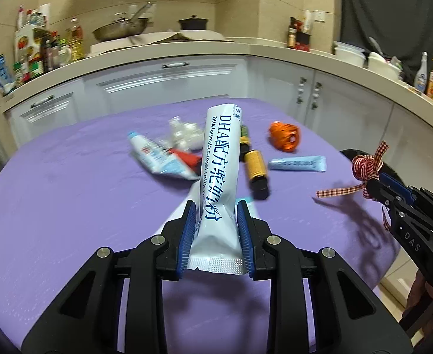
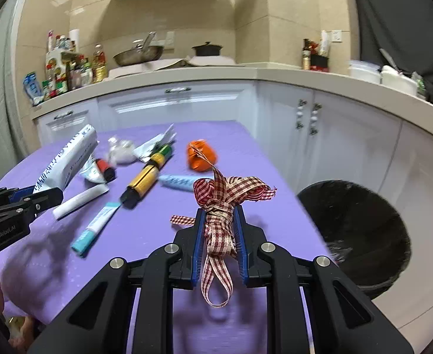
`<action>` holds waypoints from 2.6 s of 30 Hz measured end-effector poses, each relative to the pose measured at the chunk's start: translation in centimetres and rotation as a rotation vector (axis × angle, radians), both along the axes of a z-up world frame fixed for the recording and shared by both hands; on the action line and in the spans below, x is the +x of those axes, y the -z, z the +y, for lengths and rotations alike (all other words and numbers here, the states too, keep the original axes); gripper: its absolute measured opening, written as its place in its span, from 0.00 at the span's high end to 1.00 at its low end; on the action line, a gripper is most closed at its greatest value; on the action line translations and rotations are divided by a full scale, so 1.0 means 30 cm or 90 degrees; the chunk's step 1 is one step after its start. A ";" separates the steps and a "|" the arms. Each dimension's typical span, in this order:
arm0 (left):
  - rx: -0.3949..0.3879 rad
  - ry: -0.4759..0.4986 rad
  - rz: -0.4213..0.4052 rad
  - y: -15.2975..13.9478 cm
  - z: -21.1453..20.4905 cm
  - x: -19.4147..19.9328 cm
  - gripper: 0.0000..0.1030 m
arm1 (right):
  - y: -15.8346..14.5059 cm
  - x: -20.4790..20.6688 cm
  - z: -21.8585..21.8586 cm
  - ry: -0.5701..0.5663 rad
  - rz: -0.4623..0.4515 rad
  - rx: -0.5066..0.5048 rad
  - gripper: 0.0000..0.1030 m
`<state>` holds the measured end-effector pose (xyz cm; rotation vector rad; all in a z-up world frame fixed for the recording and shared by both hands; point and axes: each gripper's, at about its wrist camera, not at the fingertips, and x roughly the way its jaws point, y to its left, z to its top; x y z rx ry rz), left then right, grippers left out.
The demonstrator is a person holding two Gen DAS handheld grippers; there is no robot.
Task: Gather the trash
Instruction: 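Carry tube and ribbon over the bin and open both tools, then grasp the teal-capped toothpaste tube with the left tool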
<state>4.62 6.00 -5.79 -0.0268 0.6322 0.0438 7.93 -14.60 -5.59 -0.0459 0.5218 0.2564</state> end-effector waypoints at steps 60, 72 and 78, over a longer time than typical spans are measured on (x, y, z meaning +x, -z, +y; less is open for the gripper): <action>0.043 0.217 0.027 -0.009 -0.703 0.441 0.50 | 0.044 0.205 -0.604 0.229 0.018 0.058 0.64; 0.026 0.101 0.024 -0.030 -0.386 0.300 0.50 | 0.031 0.166 -0.363 0.130 0.027 0.062 0.63; 0.019 0.049 0.026 -0.021 -0.245 0.223 0.50 | 0.031 0.141 -0.223 0.070 0.034 0.058 0.63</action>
